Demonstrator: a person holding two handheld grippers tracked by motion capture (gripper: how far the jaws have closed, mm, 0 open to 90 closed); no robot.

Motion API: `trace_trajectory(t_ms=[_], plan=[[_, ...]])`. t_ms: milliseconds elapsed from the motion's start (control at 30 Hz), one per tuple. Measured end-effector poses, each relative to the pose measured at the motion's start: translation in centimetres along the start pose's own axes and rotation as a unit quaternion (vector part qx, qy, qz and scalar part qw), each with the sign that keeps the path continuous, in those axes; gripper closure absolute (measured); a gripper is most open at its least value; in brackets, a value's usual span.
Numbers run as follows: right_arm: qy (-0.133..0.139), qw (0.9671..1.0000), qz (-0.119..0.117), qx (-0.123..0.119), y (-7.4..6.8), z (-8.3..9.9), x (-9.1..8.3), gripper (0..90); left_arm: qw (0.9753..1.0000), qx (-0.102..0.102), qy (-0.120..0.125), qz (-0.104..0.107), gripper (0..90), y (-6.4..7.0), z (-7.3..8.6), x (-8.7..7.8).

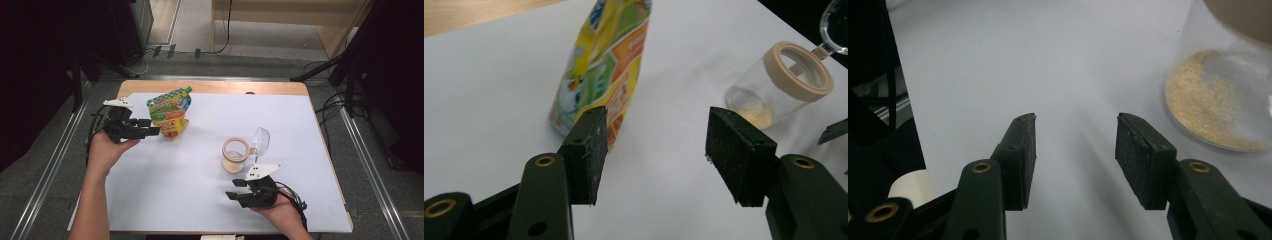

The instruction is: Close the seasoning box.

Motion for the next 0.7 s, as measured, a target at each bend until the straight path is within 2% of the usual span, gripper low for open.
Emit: trace_trajectory(t_ms=[133,333,400,500,567,633,700], plan=[[-0.005,0.9999,-0.009,-0.013,-0.4,-0.2,0.6,51.9,0.9998,-0.009,0.018,-0.009,42.7,-0.8,-0.3,0.4],[0.0,0.9997,-0.02,-0.013,-0.7,-0.6,1.2,51.5,0.9997,-0.005,0.016,-0.016,47.0,-0.8,-1.8,1.6],[0.015,0.9993,-0.033,-0.005,-1.0,-1.1,1.4,50.9,0.9996,0.007,0.012,-0.025,48.0,-0.6,-2.6,2.4],[0.015,0.9994,-0.027,-0.016,-1.2,-1.4,1.7,50.7,0.9996,0.004,0.015,-0.023,49.3,-0.6,-2.9,3.1],[0.012,0.9995,-0.024,-0.019,-1.3,-1.8,2.2,50.5,0.9996,-0.001,0.013,-0.024,52.3,-0.7,-3.0,3.8],[0.012,0.9993,-0.028,-0.021,-1.4,-2.3,2.7,50.3,0.9996,0.005,0.004,-0.028,58.0,-0.8,-2.8,4.7],[0.011,0.9992,-0.029,-0.023,-1.4,-2.7,3.2,50.3,0.9997,-0.005,0.005,-0.025,62.1,-0.9,-2.8,5.2]])
Point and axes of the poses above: each handheld gripper's, and its own axes: x roughly forward along the jaws, z roughly out of its underside, y roughly to its right, the point moved 3 cm from there along x, roughly forward along the jaws, and after that the axes turned 10 degrees about -z, right-handed, at the moved point
